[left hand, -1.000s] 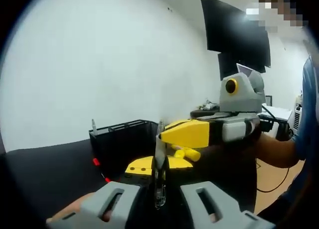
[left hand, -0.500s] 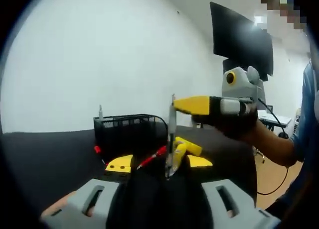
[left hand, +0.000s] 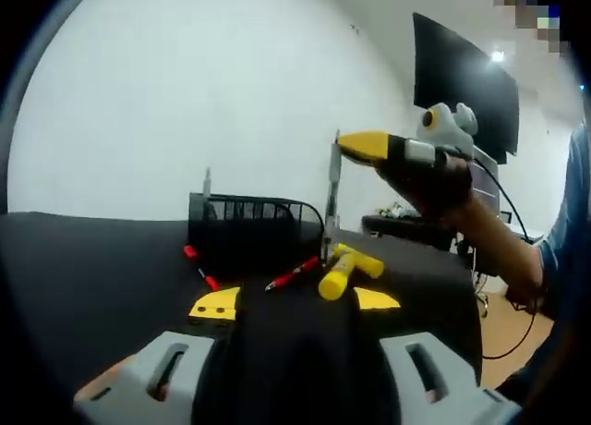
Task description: Pick up pens and glue sticks and place them into the holder.
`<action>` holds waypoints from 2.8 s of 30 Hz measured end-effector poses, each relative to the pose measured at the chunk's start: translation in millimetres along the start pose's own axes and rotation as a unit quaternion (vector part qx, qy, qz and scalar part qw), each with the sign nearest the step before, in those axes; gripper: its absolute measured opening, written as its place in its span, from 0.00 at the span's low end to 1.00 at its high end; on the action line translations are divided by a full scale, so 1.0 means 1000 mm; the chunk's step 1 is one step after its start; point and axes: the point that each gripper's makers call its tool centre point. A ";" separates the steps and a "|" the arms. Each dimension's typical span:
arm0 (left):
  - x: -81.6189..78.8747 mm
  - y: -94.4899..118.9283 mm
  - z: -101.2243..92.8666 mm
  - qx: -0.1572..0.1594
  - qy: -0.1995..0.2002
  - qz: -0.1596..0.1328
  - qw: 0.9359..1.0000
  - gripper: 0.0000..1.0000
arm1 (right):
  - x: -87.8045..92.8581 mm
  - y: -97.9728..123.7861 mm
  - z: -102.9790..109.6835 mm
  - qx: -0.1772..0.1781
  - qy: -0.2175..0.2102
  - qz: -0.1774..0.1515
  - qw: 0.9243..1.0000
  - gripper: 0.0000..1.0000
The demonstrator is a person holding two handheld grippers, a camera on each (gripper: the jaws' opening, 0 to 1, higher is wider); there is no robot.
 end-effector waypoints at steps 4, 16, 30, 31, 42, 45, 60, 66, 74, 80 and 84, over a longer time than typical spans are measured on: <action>0.005 -0.004 -0.001 -0.008 -0.012 0.013 1.000 0.47 | -0.008 -0.012 -0.012 -0.002 -0.013 0.011 1.000 0.04; -0.001 0.002 0.003 -0.003 0.012 -0.007 1.000 0.47 | -0.049 -0.055 -0.044 0.016 -0.004 0.020 1.000 0.04; -0.004 0.004 0.003 0.003 0.015 -0.018 1.000 0.47 | -0.069 -0.091 -0.067 0.028 0.009 0.017 0.999 0.04; -0.004 0.004 0.003 0.003 0.014 -0.018 1.000 0.47 | -0.070 -0.093 -0.069 0.029 0.010 0.016 0.999 0.04; -0.004 0.004 0.004 0.002 0.013 -0.018 1.000 0.46 | -0.075 -0.111 -0.096 0.033 0.012 -0.003 0.999 0.04; -0.003 0.004 0.004 0.001 0.012 -0.017 1.000 0.46 | -0.073 -0.114 -0.100 0.033 0.006 -0.009 0.999 0.04; -0.003 0.005 0.009 -0.005 0.015 -0.017 1.000 0.45 | -0.059 -0.136 -0.094 0.019 0.004 -0.008 1.000 0.04; -0.003 0.005 0.009 -0.006 0.015 -0.017 1.000 0.45 | -0.048 -0.137 -0.086 0.006 -0.002 -0.002 1.000 0.04; -0.005 0.007 0.011 -0.007 0.020 -0.024 0.999 0.44 | -0.035 -0.136 -0.081 0.005 -0.006 0.013 1.000 0.04; -0.004 0.006 0.009 -0.008 0.017 -0.021 1.000 0.44 | -0.021 -0.136 -0.077 0.006 0.000 0.027 1.000 0.04; -0.004 0.006 0.009 -0.008 0.018 -0.022 1.000 0.43 | -0.010 -0.135 -0.076 0.007 0.002 0.037 0.999 0.04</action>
Point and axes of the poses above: the point that each gripper's makers call its tool centre point, and the gripper's own axes: y roughly backward along the fingers, z roughly to its left, x roughly out of its underside, and after that the axes turned 13 degrees about z, right-handed
